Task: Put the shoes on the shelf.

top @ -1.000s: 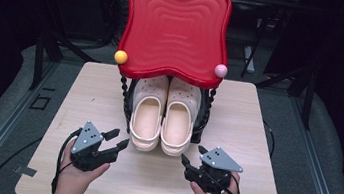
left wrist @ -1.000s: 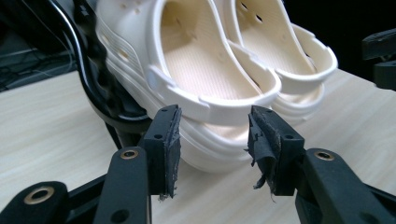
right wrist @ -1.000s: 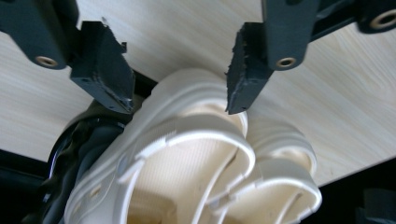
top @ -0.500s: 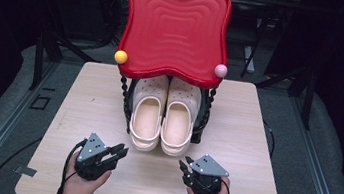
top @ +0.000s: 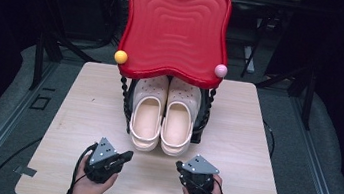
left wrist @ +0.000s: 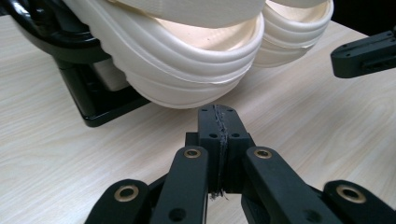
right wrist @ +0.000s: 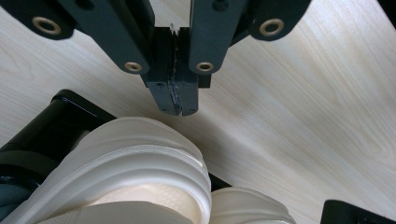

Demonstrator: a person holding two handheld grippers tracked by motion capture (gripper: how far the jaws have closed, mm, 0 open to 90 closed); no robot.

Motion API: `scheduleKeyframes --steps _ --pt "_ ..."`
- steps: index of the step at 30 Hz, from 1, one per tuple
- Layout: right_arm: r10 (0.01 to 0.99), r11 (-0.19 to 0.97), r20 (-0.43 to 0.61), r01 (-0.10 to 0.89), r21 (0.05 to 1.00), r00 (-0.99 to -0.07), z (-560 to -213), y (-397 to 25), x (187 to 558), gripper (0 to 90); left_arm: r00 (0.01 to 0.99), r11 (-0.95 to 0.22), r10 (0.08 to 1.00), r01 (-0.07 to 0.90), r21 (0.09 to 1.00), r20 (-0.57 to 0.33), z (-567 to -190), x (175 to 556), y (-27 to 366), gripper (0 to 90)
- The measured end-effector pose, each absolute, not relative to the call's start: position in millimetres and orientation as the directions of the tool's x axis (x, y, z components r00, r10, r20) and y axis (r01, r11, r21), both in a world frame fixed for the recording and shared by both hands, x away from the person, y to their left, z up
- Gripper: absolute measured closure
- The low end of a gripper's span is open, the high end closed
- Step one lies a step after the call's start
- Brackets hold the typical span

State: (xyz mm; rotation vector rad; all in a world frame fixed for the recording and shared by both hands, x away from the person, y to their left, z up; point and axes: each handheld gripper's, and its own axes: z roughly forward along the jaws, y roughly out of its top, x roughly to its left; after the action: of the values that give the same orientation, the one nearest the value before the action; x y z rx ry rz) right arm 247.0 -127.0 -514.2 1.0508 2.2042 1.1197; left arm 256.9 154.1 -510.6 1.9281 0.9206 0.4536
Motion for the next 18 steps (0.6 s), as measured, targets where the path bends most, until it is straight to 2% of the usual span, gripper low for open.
scheduleKeyframes --steps 18 --pt "0.793 0.369 -0.046 0.42 0.829 -0.607 -517.0 -122.3 254.6 88.4 0.658 -0.313 0.752 0.42 0.852 -0.048 -511.3 263.7 144.2 89.8"
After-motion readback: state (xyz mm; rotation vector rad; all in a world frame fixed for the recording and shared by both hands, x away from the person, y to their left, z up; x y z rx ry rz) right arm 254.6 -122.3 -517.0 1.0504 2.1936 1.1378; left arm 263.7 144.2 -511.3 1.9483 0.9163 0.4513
